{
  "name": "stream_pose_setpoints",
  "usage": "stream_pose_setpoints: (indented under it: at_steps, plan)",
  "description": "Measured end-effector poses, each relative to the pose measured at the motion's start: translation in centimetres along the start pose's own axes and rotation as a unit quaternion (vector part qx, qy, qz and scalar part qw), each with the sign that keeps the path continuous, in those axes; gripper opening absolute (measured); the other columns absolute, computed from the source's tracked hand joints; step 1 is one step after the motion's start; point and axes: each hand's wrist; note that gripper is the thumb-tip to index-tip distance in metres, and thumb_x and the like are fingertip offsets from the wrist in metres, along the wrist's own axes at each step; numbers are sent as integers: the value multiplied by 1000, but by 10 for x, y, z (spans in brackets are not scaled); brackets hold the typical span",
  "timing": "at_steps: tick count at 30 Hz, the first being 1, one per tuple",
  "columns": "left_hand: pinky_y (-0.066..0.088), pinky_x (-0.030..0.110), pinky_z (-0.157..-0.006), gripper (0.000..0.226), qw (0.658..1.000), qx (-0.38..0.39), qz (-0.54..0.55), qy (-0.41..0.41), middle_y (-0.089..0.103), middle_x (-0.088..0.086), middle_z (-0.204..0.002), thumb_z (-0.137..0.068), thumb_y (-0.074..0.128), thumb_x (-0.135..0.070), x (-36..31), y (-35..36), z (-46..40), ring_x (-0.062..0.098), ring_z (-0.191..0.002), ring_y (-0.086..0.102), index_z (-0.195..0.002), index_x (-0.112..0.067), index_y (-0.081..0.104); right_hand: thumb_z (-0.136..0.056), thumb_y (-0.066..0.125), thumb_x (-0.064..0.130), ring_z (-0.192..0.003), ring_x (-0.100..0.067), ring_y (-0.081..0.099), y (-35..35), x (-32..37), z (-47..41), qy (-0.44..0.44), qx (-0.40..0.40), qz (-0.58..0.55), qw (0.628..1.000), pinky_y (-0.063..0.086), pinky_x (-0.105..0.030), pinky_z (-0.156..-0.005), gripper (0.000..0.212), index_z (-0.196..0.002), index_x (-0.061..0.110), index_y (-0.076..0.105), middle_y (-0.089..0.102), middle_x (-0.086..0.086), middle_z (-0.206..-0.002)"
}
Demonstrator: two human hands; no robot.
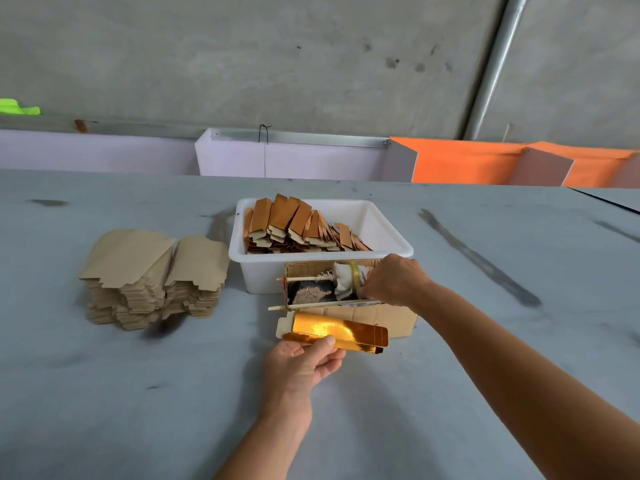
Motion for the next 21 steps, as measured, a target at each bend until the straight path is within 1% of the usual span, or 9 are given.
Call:
stream_pose_setpoints:
  at_steps: [1,3,4,6,7,10,14,18,21]
  plan:
    - [57,27,-56,4,1000,0,3,0,69,17,-67,-79,65,6,0,0,0,25,-60,69,-78,3,63,-79,64,33,-100,-26,57,2,2,-1,-1,3,8,1000,49,-35,-82,32,-102,10,65,63,-8,-102]
    - [58,27,-56,5,1000,2,5,0,69,17,-66,-79,65,6,-1,-1,0,25,-60,68,-77,2,63,-80,67,34,-92,-22,59,6,3,-4,6,-3,6,1000,49,-29,-71,26,-89,11,60,62,-6,-93]
    - [58,27,-57,5,1000,3,6,1,69,17,-67,-79,65,7,0,-1,0,25,-60,68,-77,2,63,-79,68,32,-90,-20,60,7,4,-5,16,-9,-6,1000,50,-27,-70,24,-83,13,56,62,-5,-91]
    - [58,28,-58,5,1000,5,5,2,68,18,-68,-79,65,6,0,-2,1,27,-62,68,-78,3,62,-78,69,28,-86,-18,60,9,6,-5,33,-19,-19,999,52,-28,-73,24,-76,16,48,60,-3,-85]
    - [58,28,-59,5,1000,6,4,2,69,18,-69,-79,65,6,0,-2,1,28,-63,68,-79,3,62,-77,69,27,-85,-18,60,10,6,-5,38,-22,-16,999,53,-29,-75,24,-75,16,47,58,-2,-83]
    - [59,29,-60,6,1000,4,1,3,69,18,-70,-79,66,6,0,-2,1,28,-65,68,-80,2,62,-77,70,26,-86,-18,59,10,9,-4,41,-31,-1,999,54,-33,-83,25,-84,16,47,56,-1,-82]
    - [58,29,-60,7,1000,6,-6,3,70,18,-72,-79,67,5,1,-2,0,28,-66,69,-84,3,62,-78,72,27,-85,-17,59,8,11,-4,45,-26,-7,999,53,-33,-85,28,-82,16,46,55,-1,-79]
    - [57,28,-57,8,1000,7,-10,4,70,18,-72,-78,67,4,2,-2,-1,27,-64,69,-85,4,63,-78,73,24,-84,-17,58,8,11,-3,47,-38,-19,998,52,-35,-87,29,-88,14,48,53,-1,-76]
    - [57,27,-57,8,1000,6,-14,6,71,18,-73,-78,68,3,2,-2,-2,26,-65,70,-85,3,64,-79,73,21,-82,-16,57,10,11,-4,43,-42,-29,998,52,-36,-87,29,-88,14,45,51,0,-74]
Point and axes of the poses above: each hand's wrist, its own z-axis away from the middle knuckle, its own y-axis out of the palm, x = y × z
